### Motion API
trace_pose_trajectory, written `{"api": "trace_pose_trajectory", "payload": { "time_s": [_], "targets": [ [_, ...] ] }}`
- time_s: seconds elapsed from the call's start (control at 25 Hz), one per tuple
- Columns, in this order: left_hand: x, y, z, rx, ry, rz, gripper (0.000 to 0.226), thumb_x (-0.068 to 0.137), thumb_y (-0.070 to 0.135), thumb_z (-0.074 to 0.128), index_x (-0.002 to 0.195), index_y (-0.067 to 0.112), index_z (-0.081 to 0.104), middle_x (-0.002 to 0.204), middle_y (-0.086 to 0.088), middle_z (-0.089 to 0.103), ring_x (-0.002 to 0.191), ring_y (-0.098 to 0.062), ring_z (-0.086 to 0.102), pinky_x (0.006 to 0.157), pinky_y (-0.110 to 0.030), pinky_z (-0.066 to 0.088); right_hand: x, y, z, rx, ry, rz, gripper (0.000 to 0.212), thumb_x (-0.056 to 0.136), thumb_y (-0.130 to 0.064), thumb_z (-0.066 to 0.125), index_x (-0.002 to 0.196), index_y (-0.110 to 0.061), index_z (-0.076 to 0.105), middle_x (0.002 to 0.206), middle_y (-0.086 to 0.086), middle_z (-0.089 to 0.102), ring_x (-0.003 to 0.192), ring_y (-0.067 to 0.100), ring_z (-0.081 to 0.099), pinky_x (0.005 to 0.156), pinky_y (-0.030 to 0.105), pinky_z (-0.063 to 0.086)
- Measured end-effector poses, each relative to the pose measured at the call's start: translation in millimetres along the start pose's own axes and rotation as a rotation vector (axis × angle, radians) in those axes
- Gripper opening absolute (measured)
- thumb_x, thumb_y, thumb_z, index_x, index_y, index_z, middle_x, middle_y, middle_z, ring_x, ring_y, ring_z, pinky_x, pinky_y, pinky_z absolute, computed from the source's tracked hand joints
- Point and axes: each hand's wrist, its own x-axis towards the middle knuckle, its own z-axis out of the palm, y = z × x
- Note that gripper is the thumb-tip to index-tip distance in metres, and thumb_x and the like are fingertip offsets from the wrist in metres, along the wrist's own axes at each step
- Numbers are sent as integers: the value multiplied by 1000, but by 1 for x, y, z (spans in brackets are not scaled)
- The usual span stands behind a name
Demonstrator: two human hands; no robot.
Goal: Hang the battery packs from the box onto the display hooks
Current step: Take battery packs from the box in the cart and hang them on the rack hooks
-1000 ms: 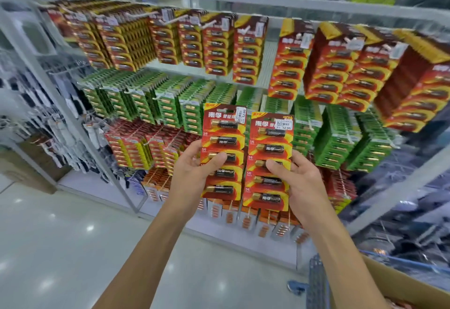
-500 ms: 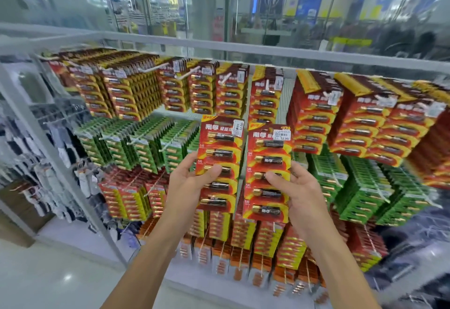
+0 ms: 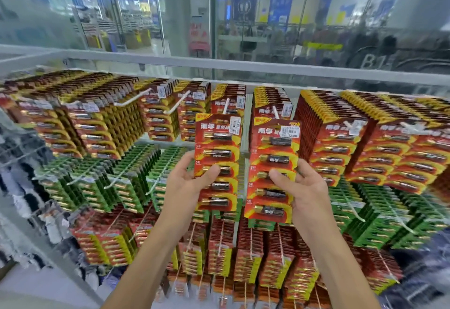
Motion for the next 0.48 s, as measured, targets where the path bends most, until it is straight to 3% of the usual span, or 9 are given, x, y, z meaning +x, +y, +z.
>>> {"api": "trace_pose_trajectory", "payload": {
  "time_s": [0.08,0.28,0.4,0.48],
  "targets": [
    [12,-4,-5,-12,-2,-12,41,86,20,77,125,21,67,112,-5,79,104,-27,76,86,-47,62,6,-1,2,-28,20,-18,37,74,-17,79,111,-19,73,108,8,79,100,30,76,86,50,59],
    [24,-7,-10,-13,-54,4,38,85,16,76,122,19,68,104,-3,81,95,-22,78,71,-31,64,12,4,4,-72,79,-29,47,73,-20,83,119,-21,72,115,5,78,110,27,73,98,56,55],
    [25,-8,-11,-20,-62,-8,41,84,19,77,124,21,67,106,-6,80,95,-27,78,75,-43,65,9,6,5,-53,98,-29,49,76,-16,79,123,-15,68,111,9,78,103,30,76,90,55,59],
    [27,-11,-10,-31,-68,-7,41,84,18,76,124,21,67,106,-6,80,95,-27,78,75,-43,65,5,7,4,-44,99,-36,47,77,-15,78,123,-13,68,109,11,78,100,33,76,84,53,61]
  ]
}}
